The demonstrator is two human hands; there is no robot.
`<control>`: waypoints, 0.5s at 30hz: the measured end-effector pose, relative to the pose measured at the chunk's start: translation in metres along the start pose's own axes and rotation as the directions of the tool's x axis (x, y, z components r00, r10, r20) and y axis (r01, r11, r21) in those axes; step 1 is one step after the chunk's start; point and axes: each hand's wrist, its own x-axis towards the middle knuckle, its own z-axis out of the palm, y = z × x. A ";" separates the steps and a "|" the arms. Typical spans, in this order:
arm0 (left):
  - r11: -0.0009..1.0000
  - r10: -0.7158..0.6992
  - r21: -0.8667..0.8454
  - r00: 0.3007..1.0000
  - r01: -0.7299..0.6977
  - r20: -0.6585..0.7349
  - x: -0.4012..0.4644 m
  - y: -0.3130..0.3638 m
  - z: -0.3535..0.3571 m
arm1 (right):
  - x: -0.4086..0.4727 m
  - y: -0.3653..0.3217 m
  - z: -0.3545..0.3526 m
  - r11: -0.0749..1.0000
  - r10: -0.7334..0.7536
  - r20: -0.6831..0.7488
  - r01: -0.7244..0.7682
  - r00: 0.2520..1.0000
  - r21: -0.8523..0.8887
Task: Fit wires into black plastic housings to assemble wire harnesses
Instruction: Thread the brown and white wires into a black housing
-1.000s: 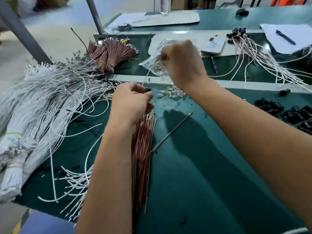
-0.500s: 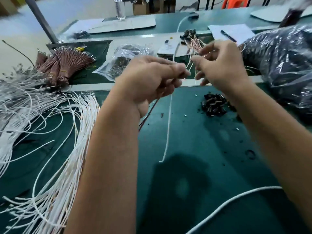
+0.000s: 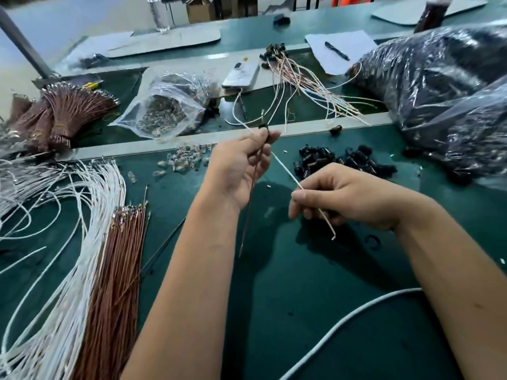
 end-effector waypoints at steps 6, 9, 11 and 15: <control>0.998 0.037 0.059 0.999 -0.038 0.006 -0.004 -0.010 -0.024 | 0.001 0.005 0.000 0.995 -0.021 0.032 0.018 0.999 0.098; 0.995 0.041 0.086 0.999 -0.041 0.002 -0.006 -0.010 -0.033 | 0.000 0.007 0.001 0.987 -0.037 0.048 0.029 0.998 0.160; 0.991 0.038 0.129 0.999 -0.037 -0.001 -0.008 -0.010 -0.036 | 0.003 0.006 0.002 0.961 -0.013 -0.062 0.029 0.998 0.276; 0.962 0.034 0.268 0.998 -0.048 0.056 -0.014 -0.009 -0.038 | 0.010 0.004 0.004 0.886 -0.013 -0.306 0.153 0.952 0.438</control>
